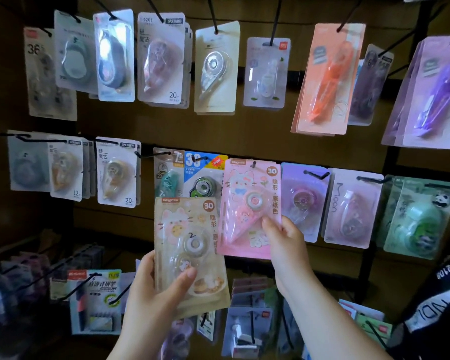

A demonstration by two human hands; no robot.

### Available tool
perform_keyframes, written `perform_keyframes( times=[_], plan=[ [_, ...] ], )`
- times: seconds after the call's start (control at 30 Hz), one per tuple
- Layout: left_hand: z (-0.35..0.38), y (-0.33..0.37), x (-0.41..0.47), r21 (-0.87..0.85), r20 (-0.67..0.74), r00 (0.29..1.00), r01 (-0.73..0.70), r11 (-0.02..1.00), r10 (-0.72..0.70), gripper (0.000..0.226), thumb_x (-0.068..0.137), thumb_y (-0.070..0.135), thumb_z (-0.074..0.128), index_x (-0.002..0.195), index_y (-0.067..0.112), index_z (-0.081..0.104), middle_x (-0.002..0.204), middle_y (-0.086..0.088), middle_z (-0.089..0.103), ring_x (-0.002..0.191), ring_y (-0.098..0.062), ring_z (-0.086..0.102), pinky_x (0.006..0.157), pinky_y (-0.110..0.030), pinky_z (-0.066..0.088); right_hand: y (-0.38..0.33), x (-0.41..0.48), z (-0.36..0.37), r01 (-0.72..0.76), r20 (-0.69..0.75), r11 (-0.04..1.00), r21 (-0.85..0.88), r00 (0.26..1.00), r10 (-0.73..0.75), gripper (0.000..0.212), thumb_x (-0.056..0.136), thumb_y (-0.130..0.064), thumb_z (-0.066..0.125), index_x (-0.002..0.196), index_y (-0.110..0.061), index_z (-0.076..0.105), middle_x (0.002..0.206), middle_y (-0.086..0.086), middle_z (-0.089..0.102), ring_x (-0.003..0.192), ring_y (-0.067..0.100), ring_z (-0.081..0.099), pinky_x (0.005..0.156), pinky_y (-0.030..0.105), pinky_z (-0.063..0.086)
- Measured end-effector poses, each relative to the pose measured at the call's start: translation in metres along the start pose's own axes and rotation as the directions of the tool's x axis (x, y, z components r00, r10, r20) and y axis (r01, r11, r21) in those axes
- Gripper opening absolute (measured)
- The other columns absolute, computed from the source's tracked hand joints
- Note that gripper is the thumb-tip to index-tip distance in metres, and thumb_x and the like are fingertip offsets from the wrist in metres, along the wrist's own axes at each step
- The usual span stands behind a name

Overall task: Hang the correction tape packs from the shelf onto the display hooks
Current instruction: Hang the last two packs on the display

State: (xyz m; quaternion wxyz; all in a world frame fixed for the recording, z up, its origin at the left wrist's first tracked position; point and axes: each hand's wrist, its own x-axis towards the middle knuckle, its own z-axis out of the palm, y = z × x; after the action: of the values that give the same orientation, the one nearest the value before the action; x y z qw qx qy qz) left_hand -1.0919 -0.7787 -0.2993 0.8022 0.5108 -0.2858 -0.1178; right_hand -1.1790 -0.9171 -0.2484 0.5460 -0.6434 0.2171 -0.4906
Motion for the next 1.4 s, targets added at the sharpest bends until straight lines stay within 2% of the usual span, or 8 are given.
perform_keyframes(
  times=[0.17, 0.33, 0.57, 0.73, 0.9, 1.1, 1.27, 1.4],
  plan=[
    [-0.011, 0.002, 0.004, 0.051, -0.032, 0.999, -0.025, 0.998, 0.027, 0.031, 0.076, 0.000, 0.065, 0.081, 0.027, 0.051, 0.084, -0.002, 0.063, 0.071, -0.013, 0.060, 0.039, -0.008, 0.046, 0.006, 0.022, 0.006, -0.009, -0.043, 0.975, -0.221, 0.999, -0.001, 0.028, 0.093, -0.019, 0.044, 0.102, 0.006, 0.055, 0.109, 0.028, 0.057, 0.102, 0.042, 0.054, 0.069, 0.035, 0.043],
    [-0.018, 0.007, 0.007, 0.060, -0.034, 0.999, -0.022, 0.998, 0.024, 0.031, 0.076, 0.000, 0.065, 0.080, 0.027, 0.050, 0.082, -0.001, 0.063, 0.070, -0.013, 0.060, 0.037, -0.008, 0.044, 0.010, 0.042, 0.009, -0.011, -0.069, 0.933, -0.359, 0.997, -0.015, 0.016, 0.095, -0.020, 0.040, 0.088, -0.012, 0.052, 0.070, 0.001, 0.050, 0.060, 0.015, 0.047, 0.048, 0.022, 0.040],
    [-0.025, 0.001, 0.012, 0.070, 0.005, 1.000, -0.016, 0.997, 0.016, 0.030, 0.075, -0.001, 0.066, 0.081, 0.025, 0.054, 0.080, 0.000, 0.065, 0.055, 0.003, 0.065, 0.041, -0.008, 0.046, 0.016, 0.061, 0.011, -0.031, -0.140, 0.831, -0.555, 0.988, -0.057, 0.030, 0.096, -0.024, 0.040, 0.112, -0.004, 0.056, 0.097, 0.007, 0.058, 0.081, 0.021, 0.053, 0.067, 0.032, 0.046],
    [-0.025, -0.002, 0.015, 0.055, 0.049, 0.999, -0.011, 0.998, 0.009, 0.028, 0.074, 0.001, 0.066, 0.086, 0.024, 0.055, 0.083, -0.004, 0.068, 0.062, -0.010, 0.069, 0.044, -0.013, 0.051, 0.020, 0.056, 0.011, -0.088, -0.122, 0.857, -0.509, 0.992, 0.030, 0.030, 0.091, -0.015, 0.047, 0.119, -0.004, 0.049, 0.115, 0.012, 0.058, 0.085, 0.022, 0.053, 0.069, 0.033, 0.051],
    [-0.011, 0.001, 0.011, 0.036, 0.136, 0.991, -0.013, 0.999, 0.008, 0.029, 0.071, 0.000, 0.067, 0.089, 0.021, 0.057, 0.069, 0.000, 0.073, 0.061, -0.003, 0.069, 0.044, -0.014, 0.050, 0.020, 0.016, 0.006, 0.129, -0.137, 0.879, -0.460, 0.967, -0.213, 0.031, 0.088, -0.014, 0.055, 0.118, -0.012, 0.047, 0.122, 0.002, 0.045, 0.121, 0.019, 0.042, 0.098, 0.028, 0.036],
    [0.021, 0.022, 0.010, 0.039, 0.291, 0.955, -0.067, 0.997, 0.053, 0.039, 0.056, 0.019, 0.070, 0.092, 0.027, 0.055, 0.078, 0.017, 0.073, 0.070, -0.005, 0.071, 0.051, -0.018, 0.055, -0.027, -0.017, -0.003, 0.070, 0.259, 0.995, -0.065, 0.964, -0.051, 0.016, 0.091, -0.031, 0.046, 0.090, -0.026, 0.061, 0.095, -0.011, 0.069, 0.087, -0.002, 0.064, 0.077, 0.015, 0.051],
    [0.045, 0.033, 0.013, 0.017, 0.294, 0.950, -0.111, 0.994, 0.101, 0.049, 0.055, 0.029, 0.078, 0.096, 0.034, 0.052, 0.089, -0.001, 0.073, 0.078, -0.007, 0.071, 0.059, -0.023, 0.058, -0.054, -0.011, -0.012, 0.131, 0.115, 0.975, -0.179, 0.987, -0.112, 0.020, 0.091, -0.022, 0.050, 0.077, -0.013, 0.061, 0.090, 0.013, 0.069, 0.089, 0.029, 0.064, 0.083, 0.040, 0.051],
    [0.055, 0.028, 0.018, 0.019, 0.303, 0.949, -0.095, 0.995, 0.085, 0.048, 0.068, 0.013, 0.071, 0.095, 0.041, 0.044, 0.074, 0.012, 0.075, 0.075, -0.006, 0.072, 0.062, -0.025, 0.060, -0.062, 0.002, -0.012, 0.154, 0.035, 0.962, -0.224, 0.988, -0.150, 0.022, 0.091, -0.020, 0.050, 0.074, -0.009, 0.057, 0.099, 0.031, 0.062, 0.074, 0.030, 0.053, 0.070, 0.029, 0.039]
  ],
)
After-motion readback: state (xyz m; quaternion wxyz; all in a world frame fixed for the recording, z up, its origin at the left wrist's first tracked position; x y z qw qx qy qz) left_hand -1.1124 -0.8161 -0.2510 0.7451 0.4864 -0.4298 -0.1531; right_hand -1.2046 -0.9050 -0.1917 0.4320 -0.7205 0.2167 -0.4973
